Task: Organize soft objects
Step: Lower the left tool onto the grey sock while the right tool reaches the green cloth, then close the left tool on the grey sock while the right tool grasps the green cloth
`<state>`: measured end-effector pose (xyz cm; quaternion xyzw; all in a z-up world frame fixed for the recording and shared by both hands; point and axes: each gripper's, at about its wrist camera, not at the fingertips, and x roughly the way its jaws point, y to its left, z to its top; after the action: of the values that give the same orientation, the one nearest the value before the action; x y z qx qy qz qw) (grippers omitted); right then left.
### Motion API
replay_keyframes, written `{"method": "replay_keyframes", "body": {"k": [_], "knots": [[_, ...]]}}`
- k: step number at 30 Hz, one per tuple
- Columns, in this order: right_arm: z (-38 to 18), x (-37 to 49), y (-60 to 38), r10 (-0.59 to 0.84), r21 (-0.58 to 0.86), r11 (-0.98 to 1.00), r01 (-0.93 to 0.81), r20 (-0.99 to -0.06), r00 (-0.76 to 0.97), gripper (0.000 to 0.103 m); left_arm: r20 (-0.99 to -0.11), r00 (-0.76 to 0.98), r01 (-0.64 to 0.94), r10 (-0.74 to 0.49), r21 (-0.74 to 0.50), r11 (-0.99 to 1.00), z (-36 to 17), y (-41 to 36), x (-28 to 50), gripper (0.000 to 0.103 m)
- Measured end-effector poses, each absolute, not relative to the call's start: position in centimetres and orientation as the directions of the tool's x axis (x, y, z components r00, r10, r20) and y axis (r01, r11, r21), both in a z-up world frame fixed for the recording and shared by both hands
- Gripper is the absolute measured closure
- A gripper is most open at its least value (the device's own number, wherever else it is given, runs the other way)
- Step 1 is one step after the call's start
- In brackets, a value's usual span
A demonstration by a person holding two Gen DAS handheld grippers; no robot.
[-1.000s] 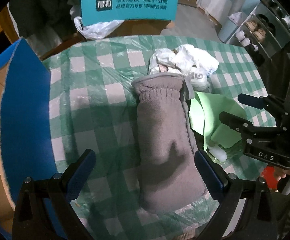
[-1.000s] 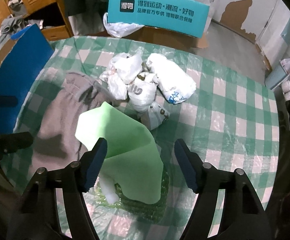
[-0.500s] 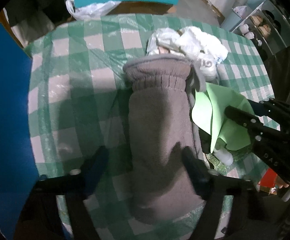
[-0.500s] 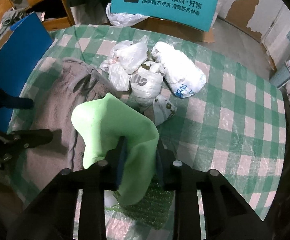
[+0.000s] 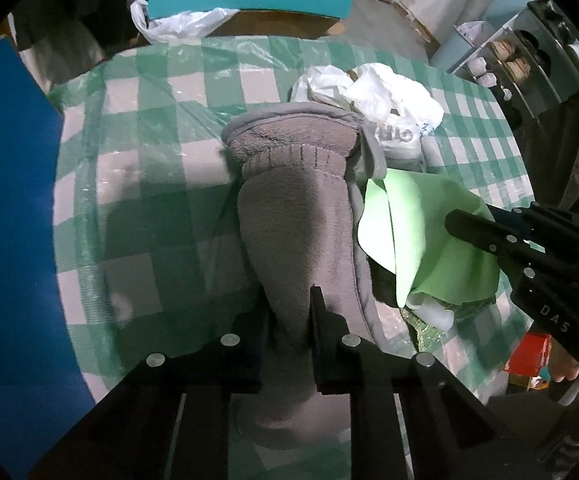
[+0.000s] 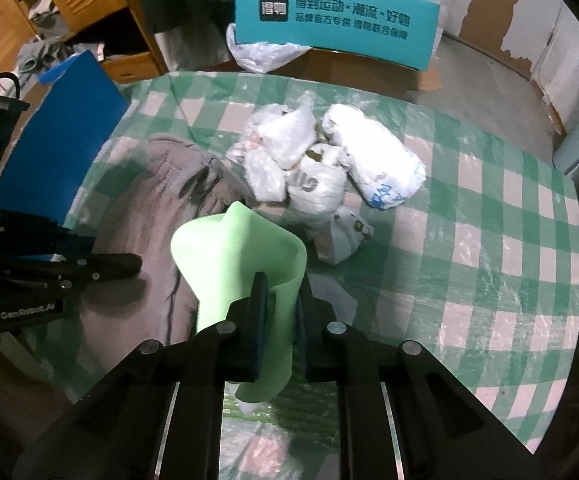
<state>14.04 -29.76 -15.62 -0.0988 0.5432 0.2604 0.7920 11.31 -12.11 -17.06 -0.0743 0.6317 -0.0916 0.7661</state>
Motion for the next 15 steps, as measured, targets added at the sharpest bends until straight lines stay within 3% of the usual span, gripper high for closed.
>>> {"method": "replay_keyframes", "body": {"k": [11, 15], "knots": [[-14.9, 13.4, -27.9, 0.324, 0.137, 0.829, -0.542, -0.908, 0.266, 0.091, -0.974, 0.167, 0.032, -0.153, -0.150, 0.988, -16.3, -9.4, 10.0, 0.086], [-15.4, 13.5, -27.8, 0.306, 0.129, 0.841, -0.526, -0.915, 0.264, 0.090, -0.974, 0.154, 0.001, -0.166, -0.168, 0.986, -16.8, -9.0, 10.2, 0.079]]}}
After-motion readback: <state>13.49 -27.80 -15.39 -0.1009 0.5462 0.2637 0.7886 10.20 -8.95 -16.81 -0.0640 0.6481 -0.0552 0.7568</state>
